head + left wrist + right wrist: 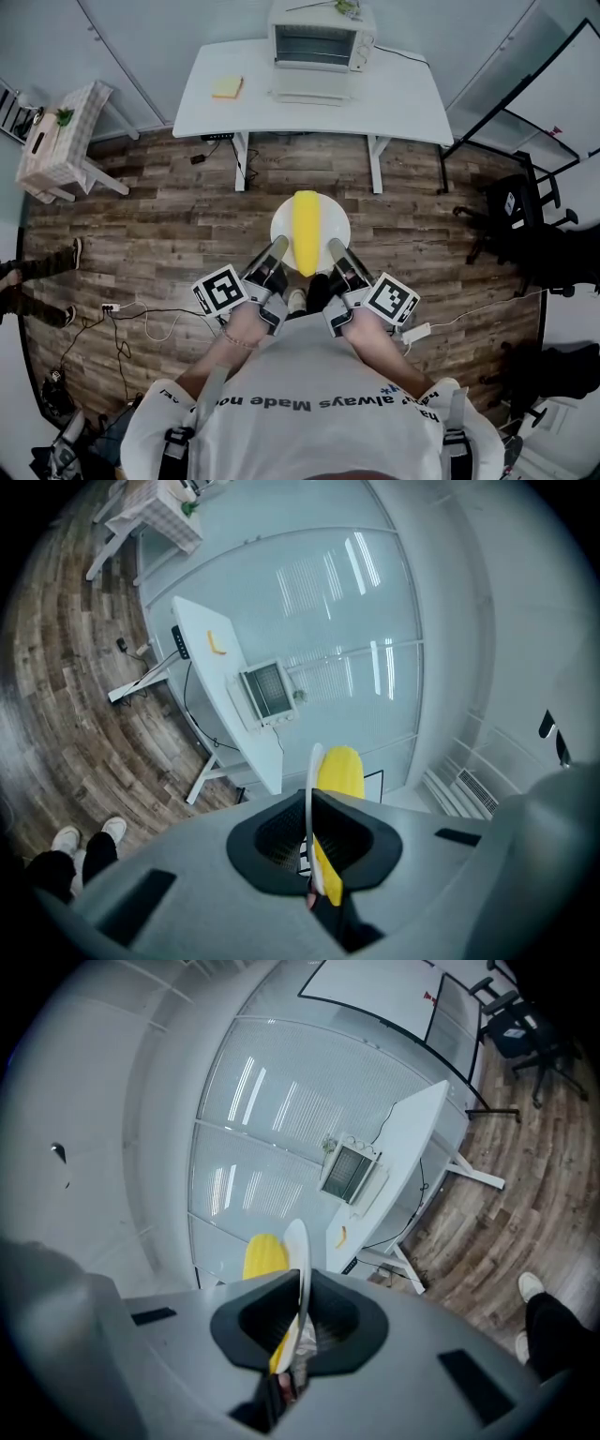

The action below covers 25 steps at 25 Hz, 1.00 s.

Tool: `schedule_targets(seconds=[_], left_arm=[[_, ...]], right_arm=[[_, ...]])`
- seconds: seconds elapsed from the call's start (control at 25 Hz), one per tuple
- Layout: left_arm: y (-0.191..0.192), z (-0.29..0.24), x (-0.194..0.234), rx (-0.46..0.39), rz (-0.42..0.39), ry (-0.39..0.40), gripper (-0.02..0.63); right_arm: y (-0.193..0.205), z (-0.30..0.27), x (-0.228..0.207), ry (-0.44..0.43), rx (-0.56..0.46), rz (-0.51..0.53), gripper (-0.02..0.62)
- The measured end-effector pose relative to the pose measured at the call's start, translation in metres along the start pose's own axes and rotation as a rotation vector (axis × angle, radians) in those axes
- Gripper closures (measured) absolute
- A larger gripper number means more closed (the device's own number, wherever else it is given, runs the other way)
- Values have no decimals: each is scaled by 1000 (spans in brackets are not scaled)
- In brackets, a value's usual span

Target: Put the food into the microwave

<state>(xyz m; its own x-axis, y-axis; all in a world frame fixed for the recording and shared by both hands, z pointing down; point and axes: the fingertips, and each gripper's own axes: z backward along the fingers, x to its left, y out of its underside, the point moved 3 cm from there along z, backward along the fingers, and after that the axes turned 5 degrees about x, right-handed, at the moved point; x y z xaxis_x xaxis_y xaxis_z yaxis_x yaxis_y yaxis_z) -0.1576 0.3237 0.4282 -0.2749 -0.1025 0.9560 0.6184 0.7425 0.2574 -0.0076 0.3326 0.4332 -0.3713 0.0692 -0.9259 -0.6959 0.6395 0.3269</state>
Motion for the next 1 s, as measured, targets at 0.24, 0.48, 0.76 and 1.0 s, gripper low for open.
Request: schedule_targets(seconds=[0.24,0.48,0.76,1.0], left_arm=[[-15,-15,5,7,-16,-13,589],[-36,-55,6,15,-20,-11,589],[-65,-117,2,14,-7,7,589],[-86,-173,2,18,-12,-23,589]], right_arm=[[-15,-14,-3,0,-6,4,570],[-52,-37,-14,1,-14,-1,569],[-109,-67,-28,1,-15,-10,570],[-164,-90,-43,2,-11,-17,570]])
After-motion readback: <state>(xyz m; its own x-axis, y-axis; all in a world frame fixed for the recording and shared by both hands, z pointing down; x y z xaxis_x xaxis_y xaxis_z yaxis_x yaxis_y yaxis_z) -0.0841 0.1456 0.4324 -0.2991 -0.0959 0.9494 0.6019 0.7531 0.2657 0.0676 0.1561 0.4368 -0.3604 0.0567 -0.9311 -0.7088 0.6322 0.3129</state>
